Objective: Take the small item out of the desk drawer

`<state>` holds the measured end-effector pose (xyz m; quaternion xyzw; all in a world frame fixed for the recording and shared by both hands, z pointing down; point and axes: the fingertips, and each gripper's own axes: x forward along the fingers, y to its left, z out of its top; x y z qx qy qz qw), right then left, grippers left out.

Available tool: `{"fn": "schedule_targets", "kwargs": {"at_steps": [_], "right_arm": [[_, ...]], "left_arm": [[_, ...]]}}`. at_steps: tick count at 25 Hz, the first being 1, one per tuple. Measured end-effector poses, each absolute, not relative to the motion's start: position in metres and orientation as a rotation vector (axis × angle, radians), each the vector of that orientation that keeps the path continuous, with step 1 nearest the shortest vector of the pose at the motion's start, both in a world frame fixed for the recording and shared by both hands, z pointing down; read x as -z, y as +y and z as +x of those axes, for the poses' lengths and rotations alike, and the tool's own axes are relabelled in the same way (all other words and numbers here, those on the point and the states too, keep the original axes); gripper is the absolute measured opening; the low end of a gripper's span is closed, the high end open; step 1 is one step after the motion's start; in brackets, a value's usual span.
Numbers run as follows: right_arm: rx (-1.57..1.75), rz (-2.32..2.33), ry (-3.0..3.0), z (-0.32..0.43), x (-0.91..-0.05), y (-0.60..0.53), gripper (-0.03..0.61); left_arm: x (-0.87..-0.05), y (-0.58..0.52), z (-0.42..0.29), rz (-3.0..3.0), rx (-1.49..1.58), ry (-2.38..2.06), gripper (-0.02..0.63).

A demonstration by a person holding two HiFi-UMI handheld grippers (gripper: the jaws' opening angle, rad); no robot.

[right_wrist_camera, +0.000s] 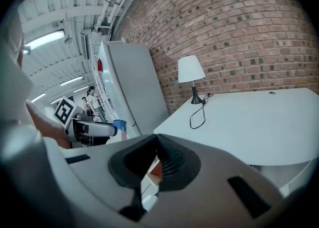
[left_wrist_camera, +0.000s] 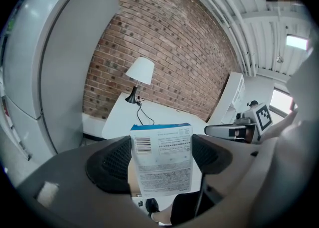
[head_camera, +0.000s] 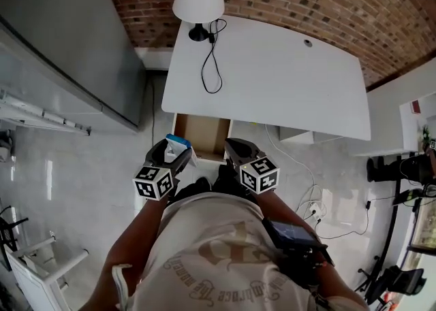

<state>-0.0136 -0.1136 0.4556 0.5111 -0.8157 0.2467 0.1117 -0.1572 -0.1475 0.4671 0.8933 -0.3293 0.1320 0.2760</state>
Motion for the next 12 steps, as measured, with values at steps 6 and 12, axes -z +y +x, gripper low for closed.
{"fn": "schedule_targets", "kwargs": {"at_steps": [6,12], "right_arm": [[-0.637,1.467,-2.434,-0.023,-0.435,-0.121,0.006],[-0.568,1.441,-2.452,-0.025,-0.416,-0.128,0.006]], "left_arm": [[-0.447,-0.149,-0.158,2.473,-0.324,-0.869,0.380],[-0.429,-0.152,-0.155,2.532,-0.307,-0.845,0.380]]}}
